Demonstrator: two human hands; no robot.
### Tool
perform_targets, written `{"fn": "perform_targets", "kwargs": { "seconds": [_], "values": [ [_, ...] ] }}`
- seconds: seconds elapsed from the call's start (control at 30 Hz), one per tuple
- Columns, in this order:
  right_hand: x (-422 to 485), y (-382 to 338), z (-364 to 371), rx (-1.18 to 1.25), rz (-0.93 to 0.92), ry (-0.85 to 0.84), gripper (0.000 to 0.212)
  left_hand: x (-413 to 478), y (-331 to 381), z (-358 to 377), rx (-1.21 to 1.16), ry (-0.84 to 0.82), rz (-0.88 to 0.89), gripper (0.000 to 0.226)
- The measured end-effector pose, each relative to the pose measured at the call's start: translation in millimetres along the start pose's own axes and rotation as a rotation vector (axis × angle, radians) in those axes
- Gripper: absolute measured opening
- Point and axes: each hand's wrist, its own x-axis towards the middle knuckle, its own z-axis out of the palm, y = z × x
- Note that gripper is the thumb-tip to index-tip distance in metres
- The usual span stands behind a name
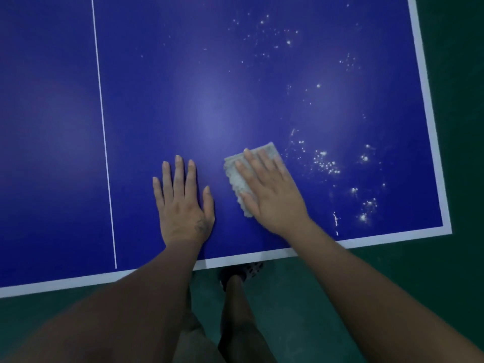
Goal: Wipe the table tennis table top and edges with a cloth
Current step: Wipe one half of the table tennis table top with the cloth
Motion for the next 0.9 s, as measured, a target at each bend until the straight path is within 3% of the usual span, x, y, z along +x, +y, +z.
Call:
{"fn": "perform_targets", "kwargs": {
  "seconds": [0.07, 0.17, 0.27, 0.47, 0.63, 0.8, 0.9],
  "values": [
    [17, 44, -6, -0.035, 0.073, 0.015, 0.064, 1, 0, 0, -0.01, -0.003, -0.004, 0.068],
    [37, 94, -21, 0.018, 0.342, 0.009, 0.066, 0, 1, 0, -0.01, 0.0, -0.006, 0.068],
    [43, 81, -25, 0.049, 0.44, 0.014, 0.066, 1, 1, 0, -0.009, 0.005, -0.003, 0.068],
    [-28, -17, -5, 0.027, 0.092, -0.047, 0.066, 1, -1, 1, -0.02, 0.03, 0.002, 0.067],
    [-27, 33, -8, -0.02, -0.076, -0.034, 0.063, 1, -1, 2, -0.013, 0.031, -0.002, 0.067],
    [17, 99, -26, 0.024, 0.422, 0.011, 0.065, 0, 0, 1, -0.008, 0.026, -0.008, 0.067],
    [13, 62, -20, 0.031, 0.49, 0.037, 0.066, 0, 0, 1, -0.003, 0.022, -0.009, 0.067]
  ]
}}
